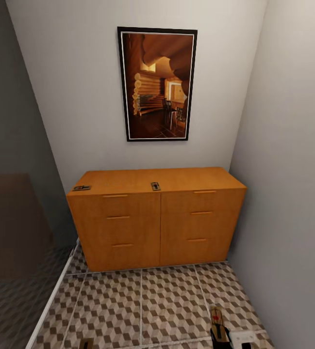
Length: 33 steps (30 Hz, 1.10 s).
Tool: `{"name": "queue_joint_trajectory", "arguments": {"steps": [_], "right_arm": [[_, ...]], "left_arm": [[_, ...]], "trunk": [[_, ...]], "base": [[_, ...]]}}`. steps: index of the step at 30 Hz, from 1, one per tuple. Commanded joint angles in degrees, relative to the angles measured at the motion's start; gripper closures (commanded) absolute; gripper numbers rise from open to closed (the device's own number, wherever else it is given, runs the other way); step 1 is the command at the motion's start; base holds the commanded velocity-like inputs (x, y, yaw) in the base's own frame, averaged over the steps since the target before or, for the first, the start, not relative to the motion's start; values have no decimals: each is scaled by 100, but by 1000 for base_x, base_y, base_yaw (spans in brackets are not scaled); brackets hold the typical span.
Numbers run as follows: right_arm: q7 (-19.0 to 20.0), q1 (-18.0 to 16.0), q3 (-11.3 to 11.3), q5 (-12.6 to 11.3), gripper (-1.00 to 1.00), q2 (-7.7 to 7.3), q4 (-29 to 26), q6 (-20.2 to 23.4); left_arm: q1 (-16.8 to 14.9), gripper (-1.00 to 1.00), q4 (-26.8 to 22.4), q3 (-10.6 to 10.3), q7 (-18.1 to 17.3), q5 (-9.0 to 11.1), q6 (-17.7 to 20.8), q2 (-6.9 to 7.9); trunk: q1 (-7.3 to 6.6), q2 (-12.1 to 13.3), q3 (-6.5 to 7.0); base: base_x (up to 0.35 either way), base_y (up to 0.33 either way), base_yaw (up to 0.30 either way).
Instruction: Take the four mousetraps from the cabinet in the bathroom and place them on the bathroom floor. Make sure all four end up on the same floor surface, and ensure that at least two of them are either under or directly next to the same bathroom sink.
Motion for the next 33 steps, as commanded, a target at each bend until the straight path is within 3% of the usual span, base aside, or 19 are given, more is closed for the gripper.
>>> {"name": "queue_joint_trajectory", "arguments": {"steps": [1,9,25,33], "right_arm": [[144,-4,-21,36,100,0,8,-53],[364,-4,-29,33,100,-10,36,-244],[330,-4,-36,19,100,-3,229,-264],[209,-4,-41,11,100,-2,229,-264]], "left_arm": [[0,100,21,-20,45,-13,-38,0],[17,100,13,-11,50,-11,-43,24],[17,100,14,-9,66,-4,-34,2],[17,100,21,-9,68,-4,-34,10]], "trunk": [[0,-3,-6],[0,-3,-6],[0,-3,-6],[0,-3,-14]], "base": [[0,0,0],[0,0,0],[0,0,3],[0,0,151]]}}
